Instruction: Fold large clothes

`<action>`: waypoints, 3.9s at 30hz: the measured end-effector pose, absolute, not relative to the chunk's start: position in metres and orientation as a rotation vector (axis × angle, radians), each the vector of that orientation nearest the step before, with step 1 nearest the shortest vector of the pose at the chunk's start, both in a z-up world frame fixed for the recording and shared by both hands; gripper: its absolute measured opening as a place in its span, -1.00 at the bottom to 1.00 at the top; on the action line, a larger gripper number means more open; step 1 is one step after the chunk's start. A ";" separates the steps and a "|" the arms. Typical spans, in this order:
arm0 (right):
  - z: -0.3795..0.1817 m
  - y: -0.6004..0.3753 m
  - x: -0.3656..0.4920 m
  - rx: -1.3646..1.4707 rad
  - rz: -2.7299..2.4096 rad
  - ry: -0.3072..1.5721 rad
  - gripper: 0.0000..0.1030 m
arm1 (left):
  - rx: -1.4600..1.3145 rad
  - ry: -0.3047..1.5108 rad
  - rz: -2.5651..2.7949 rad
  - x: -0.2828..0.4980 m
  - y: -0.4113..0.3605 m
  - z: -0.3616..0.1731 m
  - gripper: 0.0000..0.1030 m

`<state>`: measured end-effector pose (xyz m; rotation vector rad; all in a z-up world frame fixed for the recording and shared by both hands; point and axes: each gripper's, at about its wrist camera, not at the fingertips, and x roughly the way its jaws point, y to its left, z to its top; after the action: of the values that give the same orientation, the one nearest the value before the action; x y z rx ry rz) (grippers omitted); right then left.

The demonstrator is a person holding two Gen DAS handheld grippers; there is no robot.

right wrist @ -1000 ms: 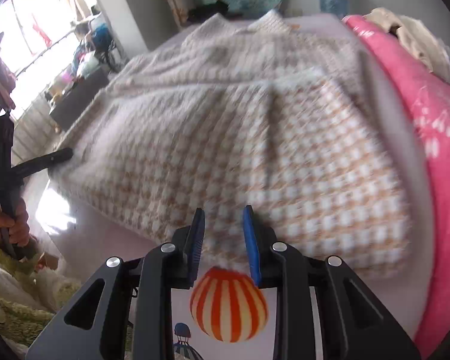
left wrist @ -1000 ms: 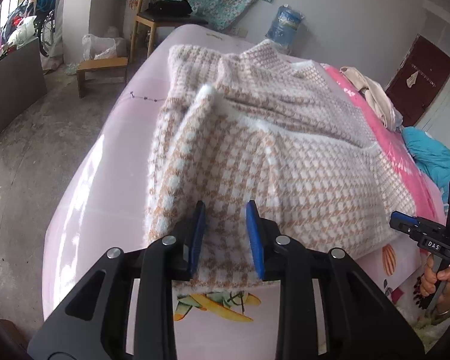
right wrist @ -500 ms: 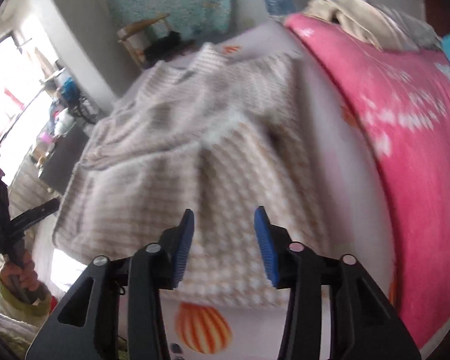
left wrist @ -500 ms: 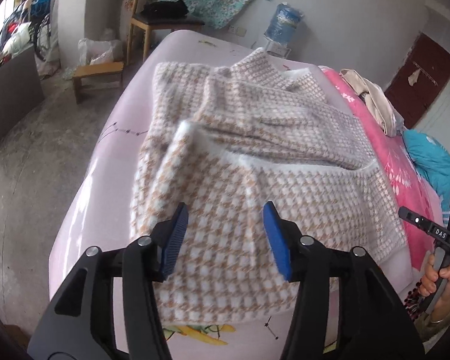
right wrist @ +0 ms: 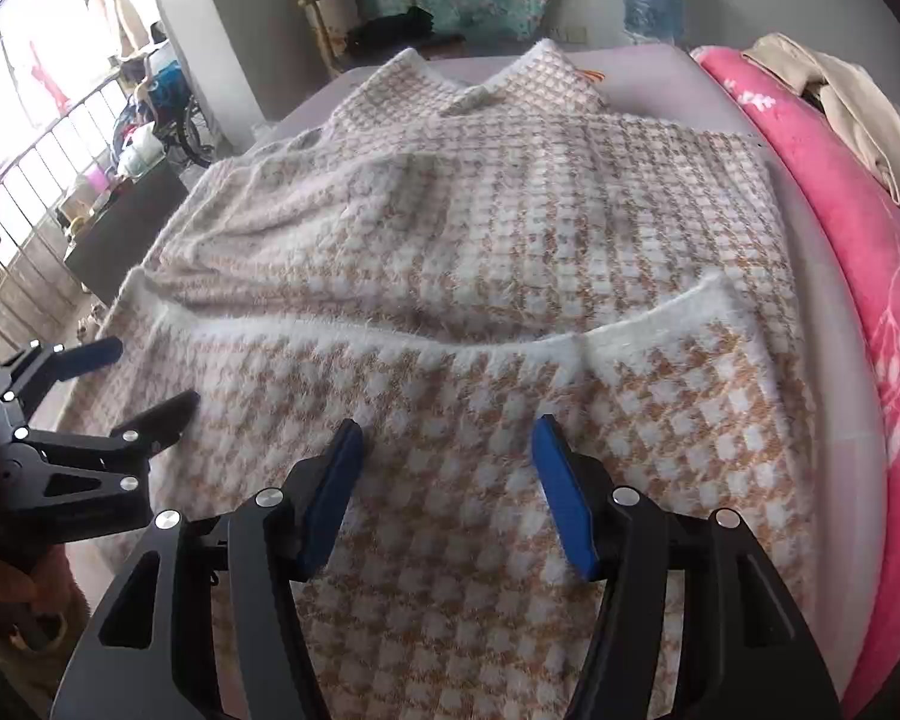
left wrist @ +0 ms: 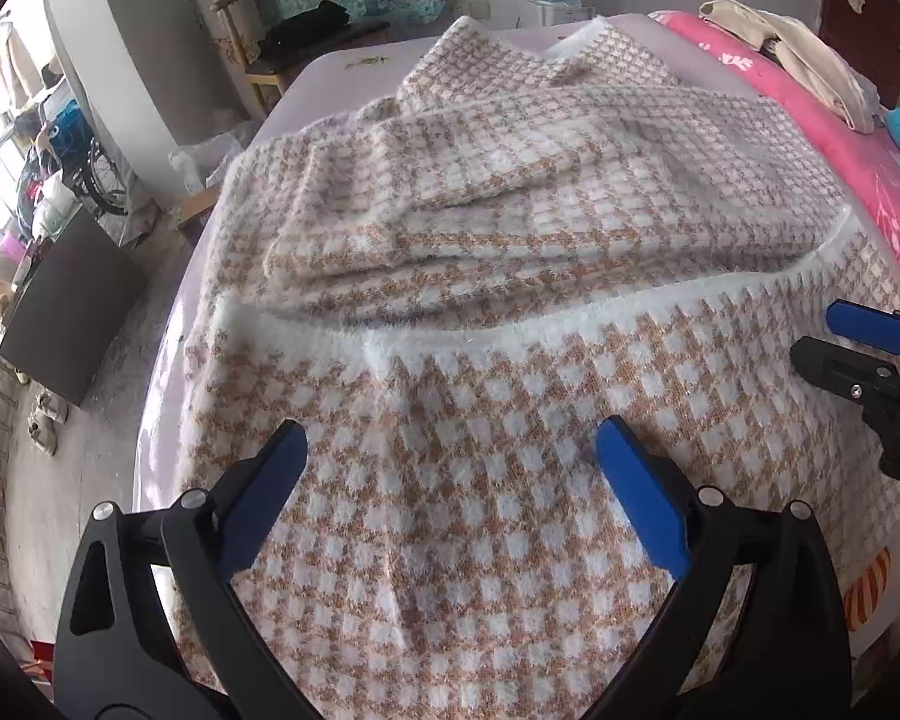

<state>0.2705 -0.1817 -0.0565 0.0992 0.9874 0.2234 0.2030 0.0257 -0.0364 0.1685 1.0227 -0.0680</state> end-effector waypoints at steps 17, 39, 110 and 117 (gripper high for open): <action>-0.039 -0.191 0.268 0.086 0.164 1.012 0.39 | 0.104 1.052 -0.056 0.206 0.034 -0.040 0.85; -0.074 -0.193 0.256 0.038 0.160 1.078 0.77 | 0.013 1.064 -0.069 0.207 0.042 -0.043 0.87; -0.051 -0.163 0.505 0.086 0.656 1.244 -0.34 | 0.074 0.969 -0.564 0.360 0.040 0.012 -0.69; -0.047 -0.156 0.488 -0.012 0.625 1.171 -0.34 | -0.066 0.854 -0.578 0.370 0.060 0.045 -0.57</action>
<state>0.4877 -0.1561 -0.0467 -0.0120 1.1709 0.6252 0.3705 0.0595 0.0449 -0.0664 0.8537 -0.5777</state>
